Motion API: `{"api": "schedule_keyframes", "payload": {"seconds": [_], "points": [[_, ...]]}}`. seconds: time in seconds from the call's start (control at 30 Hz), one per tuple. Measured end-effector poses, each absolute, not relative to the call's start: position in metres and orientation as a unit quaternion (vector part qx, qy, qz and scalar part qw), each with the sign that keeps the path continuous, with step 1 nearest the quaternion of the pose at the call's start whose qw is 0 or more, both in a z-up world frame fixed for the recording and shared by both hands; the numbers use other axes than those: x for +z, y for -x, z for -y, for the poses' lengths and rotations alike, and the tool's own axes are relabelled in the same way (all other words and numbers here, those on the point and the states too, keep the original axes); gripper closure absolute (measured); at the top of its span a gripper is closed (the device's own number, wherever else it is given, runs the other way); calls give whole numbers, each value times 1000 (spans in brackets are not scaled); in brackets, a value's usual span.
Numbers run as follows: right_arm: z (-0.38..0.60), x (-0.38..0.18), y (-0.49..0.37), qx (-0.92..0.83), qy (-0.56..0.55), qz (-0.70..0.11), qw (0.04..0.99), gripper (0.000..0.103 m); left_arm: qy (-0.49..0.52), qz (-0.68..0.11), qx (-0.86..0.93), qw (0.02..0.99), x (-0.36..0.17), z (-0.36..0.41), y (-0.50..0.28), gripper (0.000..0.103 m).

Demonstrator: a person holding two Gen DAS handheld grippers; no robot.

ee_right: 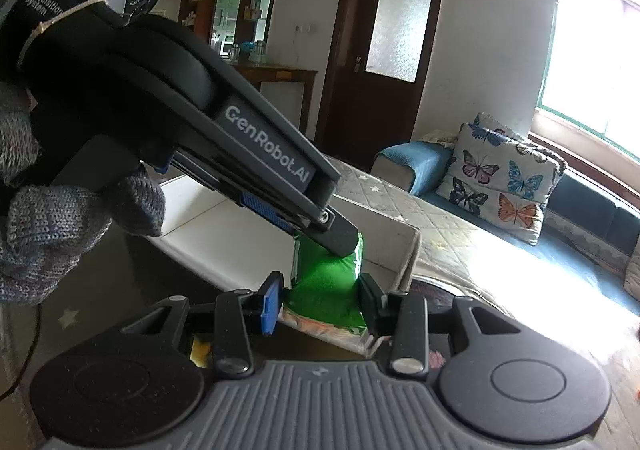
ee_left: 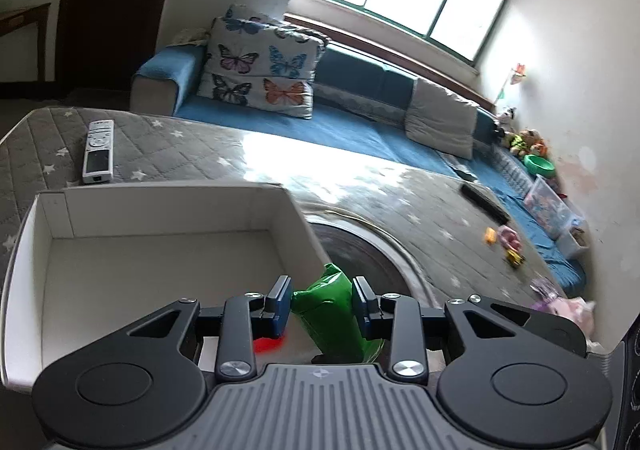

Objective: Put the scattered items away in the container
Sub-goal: 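Carry the green block with the left gripper into the white box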

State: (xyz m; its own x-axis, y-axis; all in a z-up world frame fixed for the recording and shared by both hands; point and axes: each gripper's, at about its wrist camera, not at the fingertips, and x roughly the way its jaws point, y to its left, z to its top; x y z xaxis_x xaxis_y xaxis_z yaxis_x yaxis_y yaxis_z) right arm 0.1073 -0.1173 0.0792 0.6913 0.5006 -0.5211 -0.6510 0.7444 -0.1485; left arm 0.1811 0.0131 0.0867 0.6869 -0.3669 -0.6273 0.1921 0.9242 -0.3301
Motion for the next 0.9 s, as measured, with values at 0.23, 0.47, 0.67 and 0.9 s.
{"api": "schedule_keyframes", "payload": {"seconds": [0.23, 0.47, 0.67, 0.9], "points": [[93, 64, -148, 318, 177, -254, 896, 63, 132, -381, -139, 904, 70, -31, -223, 67], [84, 46, -162, 309, 186, -277, 890, 63, 141, -400, -134, 896, 53, -38, -245, 68], [82, 36, -170, 297, 190, -289, 890, 61, 142, -407, -129, 893, 46, -41, -249, 67], [88, 39, -165, 296, 185, -288, 892, 58, 138, -404, -125, 895, 49, -42, -244, 67]]}}
